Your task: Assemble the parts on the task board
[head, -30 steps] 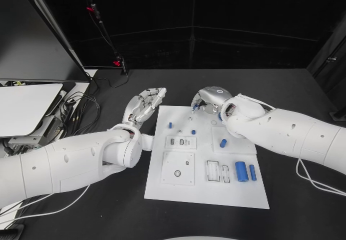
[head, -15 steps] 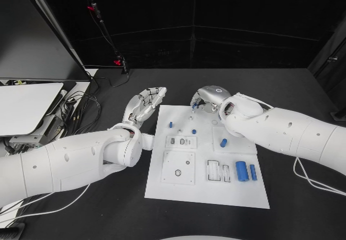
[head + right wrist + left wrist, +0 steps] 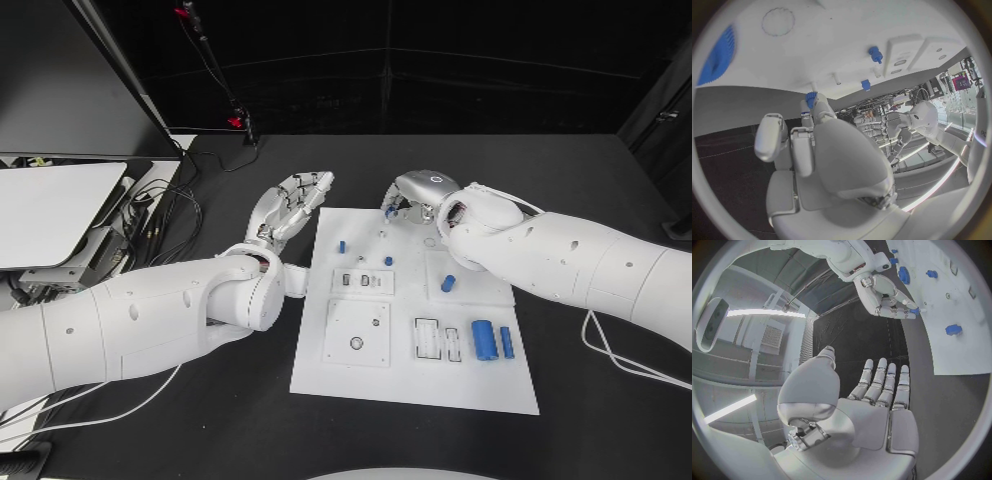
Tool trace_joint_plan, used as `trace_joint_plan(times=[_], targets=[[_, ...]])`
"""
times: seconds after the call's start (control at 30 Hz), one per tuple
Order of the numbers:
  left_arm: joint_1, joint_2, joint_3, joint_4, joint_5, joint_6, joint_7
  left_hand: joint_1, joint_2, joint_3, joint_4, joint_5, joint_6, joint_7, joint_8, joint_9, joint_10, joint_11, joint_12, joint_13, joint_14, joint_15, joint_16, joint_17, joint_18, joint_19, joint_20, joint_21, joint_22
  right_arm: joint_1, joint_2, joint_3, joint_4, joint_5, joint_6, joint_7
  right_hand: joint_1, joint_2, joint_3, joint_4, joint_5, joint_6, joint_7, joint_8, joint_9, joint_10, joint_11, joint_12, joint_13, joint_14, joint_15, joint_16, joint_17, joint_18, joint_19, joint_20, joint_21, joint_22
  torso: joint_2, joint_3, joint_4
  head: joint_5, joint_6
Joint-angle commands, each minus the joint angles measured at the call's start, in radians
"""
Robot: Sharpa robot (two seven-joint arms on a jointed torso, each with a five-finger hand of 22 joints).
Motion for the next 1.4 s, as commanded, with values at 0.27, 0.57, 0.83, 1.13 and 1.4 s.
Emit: trace_joint_plan(times=[0.27, 0.57, 0.83, 1.13, 1.4], targets=[[0.002, 0.0, 0.001, -0.001, -0.008, 0.01, 0.309, -0.002, 0.011, 0.005, -0.002, 0.004, 0.01, 0.127, 0.003, -0.002, 0.002, 0.007, 0.006, -0.001, 0.001, 0.009, 0.003, -0.002, 0.006, -0.001, 0.007, 0.005, 0.002, 0.0, 0.009, 0.001, -0.007, 0.002, 0.04, -0.007, 0.002, -0.008, 0.009, 0.001, 0.004, -0.001, 0.007, -0.009, -0.001, 0.015, -0.009, -0.008, 0.001, 0.075, 0.006, -0.002, 0.086, -0.007, -0.001, 0.01, 0.002, -0.002, 0.0, -0.0001, -0.0015, -0.001, -0.005], [0.002, 0.0, 0.001, -0.002, -0.008, 0.008, 0.308, 0.0, 0.014, 0.005, -0.002, 0.005, 0.01, 0.129, 0.004, -0.004, 0.001, 0.008, 0.006, -0.001, 0.001, 0.01, 0.004, -0.002, 0.006, -0.002, 0.008, 0.006, 0.002, 0.0, 0.013, 0.001, -0.008, 0.004, 0.039, -0.002, 0.001, -0.009, 0.01, 0.001, 0.004, -0.002, 0.007, -0.011, -0.001, 0.013, -0.009, -0.009, 0.001, 0.075, 0.006, -0.002, 0.085, -0.007, -0.001, 0.011, 0.002, -0.002, 0.0, -0.0005, -0.0004, 0.0, -0.008], [0.002, 0.001, 0.001, -0.003, -0.008, 0.007, 0.302, 0.007, 0.022, 0.006, -0.003, 0.006, 0.01, 0.131, 0.005, -0.007, 0.0, 0.011, 0.008, -0.001, -0.001, 0.013, 0.005, -0.002, 0.004, -0.004, 0.009, 0.007, 0.003, -0.001, 0.018, 0.0, -0.013, 0.007, 0.056, -0.007, 0.001, -0.009, 0.011, 0.002, 0.004, -0.002, 0.008, -0.011, -0.001, 0.013, -0.008, -0.009, 0.001, 0.075, 0.006, -0.003, 0.083, -0.007, -0.002, 0.011, 0.001, -0.004, 0.0, -0.0007, 0.0014, 0.001, -0.009], [0.002, 0.001, 0.001, -0.003, -0.008, 0.007, 0.299, 0.009, 0.024, 0.006, -0.003, 0.006, 0.009, 0.132, 0.005, -0.008, -0.001, 0.011, 0.008, -0.001, -0.001, 0.013, 0.005, -0.002, 0.004, -0.004, 0.009, 0.008, 0.003, -0.003, 0.017, 0.0, -0.014, 0.016, 0.067, -0.011, 0.0, -0.01, 0.012, 0.004, 0.004, -0.002, 0.008, -0.012, -0.001, 0.012, -0.008, -0.01, 0.001, 0.074, 0.006, -0.003, 0.081, -0.007, -0.003, 0.011, 0.001, -0.005, 0.0, -0.0006, -0.0016, 0.001, -0.012], [0.002, -0.001, 0.001, -0.004, -0.008, 0.005, 0.299, 0.009, 0.024, 0.006, -0.003, 0.006, 0.009, 0.132, 0.005, -0.008, -0.001, 0.011, 0.008, -0.001, -0.001, 0.013, 0.005, -0.002, 0.004, -0.004, 0.009, 0.008, 0.003, -0.003, 0.011, 0.0, -0.004, 0.018, 0.086, -0.018, 0.0, -0.01, 0.012, 0.004, 0.004, -0.002, 0.009, -0.013, -0.001, 0.013, -0.008, -0.009, 0.001, 0.074, 0.007, -0.004, 0.08, -0.007, -0.003, 0.012, 0.001, -0.005, 0.0, -0.0005, -0.001, 0.001, -0.012]])
